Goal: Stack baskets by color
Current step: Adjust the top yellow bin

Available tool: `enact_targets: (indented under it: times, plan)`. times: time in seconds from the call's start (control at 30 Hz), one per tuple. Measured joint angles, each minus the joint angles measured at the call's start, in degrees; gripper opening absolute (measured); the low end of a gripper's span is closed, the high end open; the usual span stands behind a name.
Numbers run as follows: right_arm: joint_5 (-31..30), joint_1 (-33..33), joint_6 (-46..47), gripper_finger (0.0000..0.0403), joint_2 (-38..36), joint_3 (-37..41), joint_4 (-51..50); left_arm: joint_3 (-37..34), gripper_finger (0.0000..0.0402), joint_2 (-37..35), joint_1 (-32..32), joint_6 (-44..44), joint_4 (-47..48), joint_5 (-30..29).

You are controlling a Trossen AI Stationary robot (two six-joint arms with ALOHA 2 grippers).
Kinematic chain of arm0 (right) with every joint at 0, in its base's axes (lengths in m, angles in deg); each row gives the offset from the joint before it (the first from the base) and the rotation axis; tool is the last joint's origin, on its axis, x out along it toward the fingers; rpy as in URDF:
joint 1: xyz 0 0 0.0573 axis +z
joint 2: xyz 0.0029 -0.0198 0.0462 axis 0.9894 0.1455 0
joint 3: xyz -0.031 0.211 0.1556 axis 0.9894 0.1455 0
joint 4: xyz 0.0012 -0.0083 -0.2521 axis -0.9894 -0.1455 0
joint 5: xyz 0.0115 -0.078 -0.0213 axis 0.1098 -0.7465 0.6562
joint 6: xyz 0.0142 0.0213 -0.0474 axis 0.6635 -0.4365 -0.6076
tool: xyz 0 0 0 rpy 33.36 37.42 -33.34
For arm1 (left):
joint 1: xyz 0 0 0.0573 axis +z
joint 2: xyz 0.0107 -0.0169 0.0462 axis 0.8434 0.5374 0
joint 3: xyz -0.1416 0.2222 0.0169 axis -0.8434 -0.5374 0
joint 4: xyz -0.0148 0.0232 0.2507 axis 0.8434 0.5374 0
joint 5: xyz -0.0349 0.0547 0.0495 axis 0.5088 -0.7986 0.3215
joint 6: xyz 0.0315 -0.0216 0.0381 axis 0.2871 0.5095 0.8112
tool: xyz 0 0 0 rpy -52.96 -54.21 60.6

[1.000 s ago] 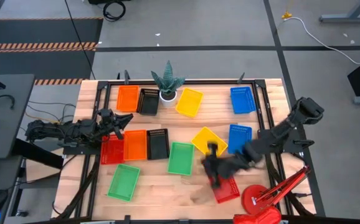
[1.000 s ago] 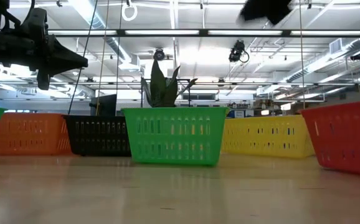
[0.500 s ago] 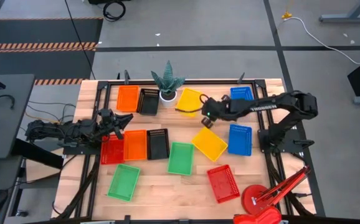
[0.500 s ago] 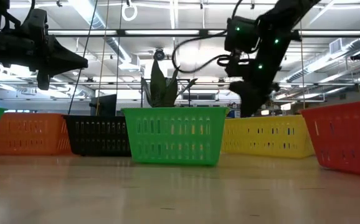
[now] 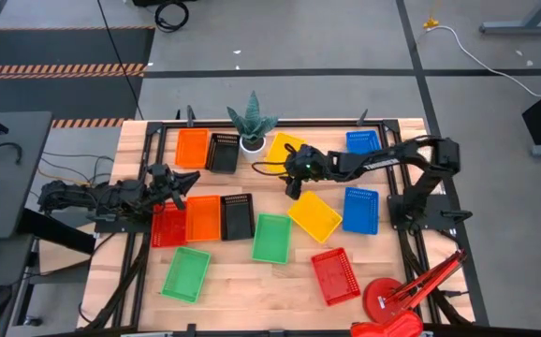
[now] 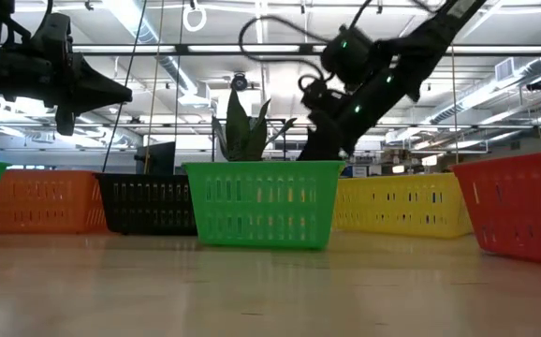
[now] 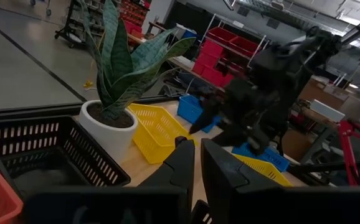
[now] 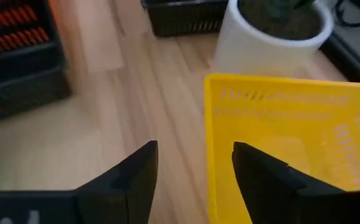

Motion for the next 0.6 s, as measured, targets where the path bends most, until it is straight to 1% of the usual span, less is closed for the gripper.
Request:
enact_targets:
  times: [0.13,0.23,0.37,0.47,0.53,0.6]
  plan:
    - [0.28,-1.32,-1.97,0.0198,3.0,-1.19,-0.07,-0.01,0.0038,0.0,0.01,0.0,-0.02,0.03]
    - [0.86,-1.58,-5.56,0.0172,5.23,-2.0,-0.54,-0.02,0.0036,0.0,0.0,-0.02,-0.04,0.0]
    - [1.59,-1.73,-9.82,0.0115,7.12,-2.31,-0.74,-0.01,0.0031,0.0,-0.01,-0.02,-0.02,0.04]
    - [1.53,-1.45,-12.06,0.0056,6.97,-2.22,-4.06,-0.02,0.003,0.0,0.0,-0.02,-0.04,0.04]
    - [1.21,-1.11,-12.25,0.0017,5.39,-2.16,-6.78,-0.02,0.0032,0.0,0.01,-0.04,-0.06,0.0]
    - [1.25,-1.01,-12.91,0.0011,3.35,-2.18,-10.13,-0.02,0.0035,0.0,-0.01,-0.06,-0.04,0.0]
